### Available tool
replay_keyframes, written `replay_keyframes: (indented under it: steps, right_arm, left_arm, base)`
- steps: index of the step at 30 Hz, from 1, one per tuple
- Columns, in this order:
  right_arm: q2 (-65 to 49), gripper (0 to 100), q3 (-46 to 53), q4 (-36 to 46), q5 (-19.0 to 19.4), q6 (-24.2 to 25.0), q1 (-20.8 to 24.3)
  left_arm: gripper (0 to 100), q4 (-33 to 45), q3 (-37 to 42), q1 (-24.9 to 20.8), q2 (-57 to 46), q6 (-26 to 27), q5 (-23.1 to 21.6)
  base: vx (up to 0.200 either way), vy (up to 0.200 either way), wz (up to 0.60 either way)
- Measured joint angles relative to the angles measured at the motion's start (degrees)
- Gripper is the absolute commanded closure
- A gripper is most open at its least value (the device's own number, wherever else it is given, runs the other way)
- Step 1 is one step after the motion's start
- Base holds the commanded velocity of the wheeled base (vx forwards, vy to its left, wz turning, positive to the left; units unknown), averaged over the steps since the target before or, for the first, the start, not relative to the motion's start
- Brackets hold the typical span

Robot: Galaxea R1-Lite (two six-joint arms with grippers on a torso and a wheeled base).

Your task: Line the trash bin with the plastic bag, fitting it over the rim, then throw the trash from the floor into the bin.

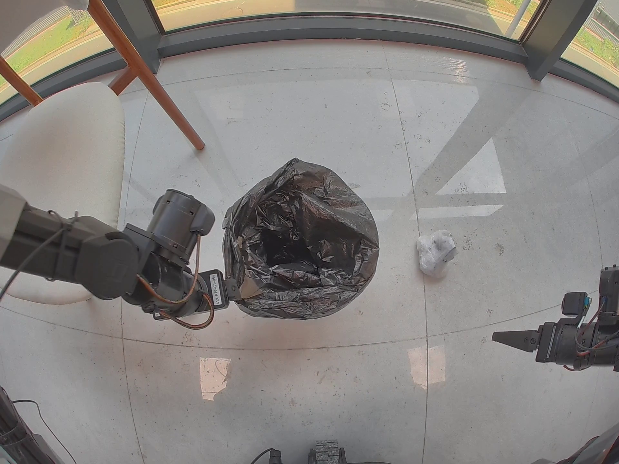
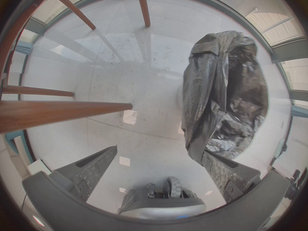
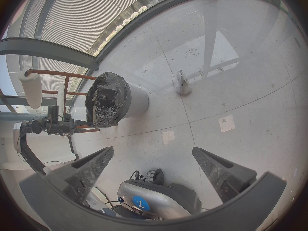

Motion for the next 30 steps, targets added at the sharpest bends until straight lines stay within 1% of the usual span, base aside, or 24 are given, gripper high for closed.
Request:
replay_keyframes:
  steps: [3, 6, 9, 15, 23, 26, 30]
  right_arm:
    - [0.0, 0, 0.2, 0.0, 0.0, -0.1, -0.1]
    - [0.0, 0, 0.3, 0.0, 0.0, -0.2, -0.2]
    - [0.0, 0, 0.4, 0.0, 0.0, -0.3, -0.2]
    - [-0.2, 0, 0.5, 0.0, 0.0, -0.2, -0.4]
    - [-0.4, 0, 0.6, 0.0, 0.0, -0.2, -0.5]
    - [-0.4, 0, 0.7, 0.0, 0.0, -0.1, -0.5]
    - [-0.5, 0, 0.9, 0.0, 0.0, -0.1, -0.9]
  left_arm:
    - [0, -0.6, 1.6, -0.5, -3.6, 0.0, -2.5]
    - [0, -2.6, 0.7, -0.8, -5.4, 0.0, -3.0]
    - [0, -4.3, -1.4, -0.9, -5.0, -0.1, -3.2]
    - [0, -6.2, -10.5, -0.6, 0.7, -0.8, -2.7]
    - [0, -6.6, -24.4, 1.6, 10.4, -1.6, -0.1]
    - [0, -6.6, -28.7, 3.3, 13.1, -2.0, 0.7]
    - [0, -6.4, -30.5, 6.8, 14.8, -2.3, 1.1]
  base:
    - [0.000, 0.000, 0.00]
    - [0.000, 0.000, 0.00]
    - [0.000, 0.000, 0.00]
    - [0.000, 0.000, 0.00]
    - [0.000, 0.000, 0.00]
    - [0.000, 0.000, 0.00]
    - [0.000, 0.000, 0.00]
